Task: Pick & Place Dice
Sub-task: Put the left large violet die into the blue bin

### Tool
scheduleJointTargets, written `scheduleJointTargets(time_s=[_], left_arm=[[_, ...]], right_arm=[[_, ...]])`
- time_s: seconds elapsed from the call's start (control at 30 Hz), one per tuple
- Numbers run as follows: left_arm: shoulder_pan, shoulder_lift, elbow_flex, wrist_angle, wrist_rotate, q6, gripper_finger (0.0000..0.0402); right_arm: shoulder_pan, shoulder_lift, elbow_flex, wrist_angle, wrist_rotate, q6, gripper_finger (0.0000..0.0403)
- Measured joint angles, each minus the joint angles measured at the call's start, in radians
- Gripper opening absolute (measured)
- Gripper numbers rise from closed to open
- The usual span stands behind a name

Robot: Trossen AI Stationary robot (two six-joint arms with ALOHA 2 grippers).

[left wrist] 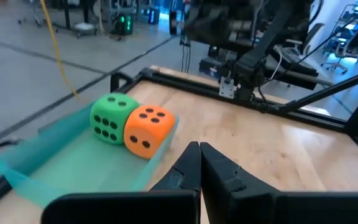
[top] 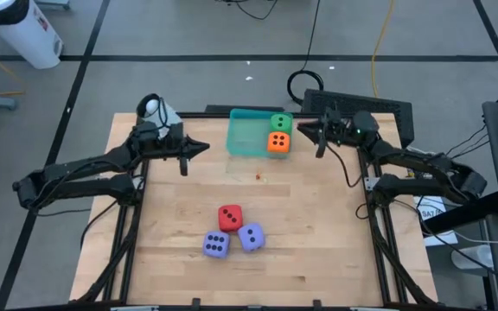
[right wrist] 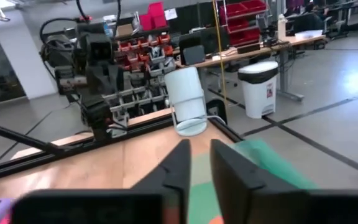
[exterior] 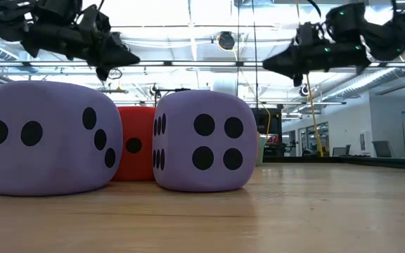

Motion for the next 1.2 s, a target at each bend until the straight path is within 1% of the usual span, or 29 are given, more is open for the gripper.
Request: scheduleJointTargets(time_s=[0.1, 0.13, 0.2, 0.27, 0.37, 0.43, 0.6, 0.7, 0.8, 0.93, 1.0, 1.07, 1.13, 1.2], left_arm=[[0.0, -0.034, 0.0, -0.03, -0.004, 0.0, 0.0002], [0.0, -0.042, 0.0, -0.038, -0.004, 0.001, 0.0003], [-0.001, -0.049, 0.0, -0.035, -0.011, 0.0, 0.0004], [0.0, -0.049, 0.0, -0.037, -0.044, -0.001, 0.0004], [0.001, -0.049, 0.0, -0.04, -0.084, 0.0, 0.0004], [0.0, -0.049, 0.0, -0.041, -0.086, 0.008, 0.0004], [-0.011, -0.049, 0.0, -0.047, -0.064, 0.019, 0.0005], [-0.037, -0.049, 0.0, -0.045, -0.062, 0.056, 0.0005], [-0.08, -0.048, -0.001, -0.02, -0.12, 0.102, 0.0003], [-0.115, -0.048, 0.007, -0.003, -0.19, -0.022, 0.0006], [-0.125, -0.048, 0.027, -0.036, -0.199, -0.06, 0.0005], [-0.14, -0.048, 0.067, -0.115, -0.225, -0.1, 0.0003], [-0.172, -0.041, 0.122, -0.229, -0.274, -0.109, 0.0003], [-0.23, -0.023, 0.183, -0.346, -0.341, -0.107, 0.0002]], right_arm=[[0.019, -0.009, -0.055, 0.045, 0.016, 0.0, 0.0012], [0.024, -0.011, -0.068, 0.048, 0.018, 0.0, 0.0006], [0.031, -0.012, -0.089, 0.048, 0.02, 0.0, 0.0007], [0.038, -0.012, -0.109, 0.048, 0.032, 0.001, 0.0013], [0.058, -0.012, -0.138, 0.048, 0.092, 0.008, 0.0013], [0.071, -0.012, -0.155, 0.059, 0.103, -0.003, 0.0007], [0.097, -0.011, -0.217, 0.185, 0.102, -0.054, 0.0003], [0.1, -0.012, -0.262, 0.262, 0.102, -0.04, 0.0003], [0.1, -0.011, -0.313, 0.313, 0.102, -0.017, 0.0001], [0.1, -0.012, -0.356, 0.394, 0.098, 0.009, 0.0001], [0.1, -0.012, -0.361, 0.409, 0.098, 0.019, 0.0001], [0.09, -0.012, -0.361, 0.431, 0.097, 0.021, 0.0001], [0.074, -0.012, -0.36, 0.447, 0.097, 0.012, 0.0001], [0.057, -0.012, -0.36, 0.437, 0.098, -0.008, 0.0001]])
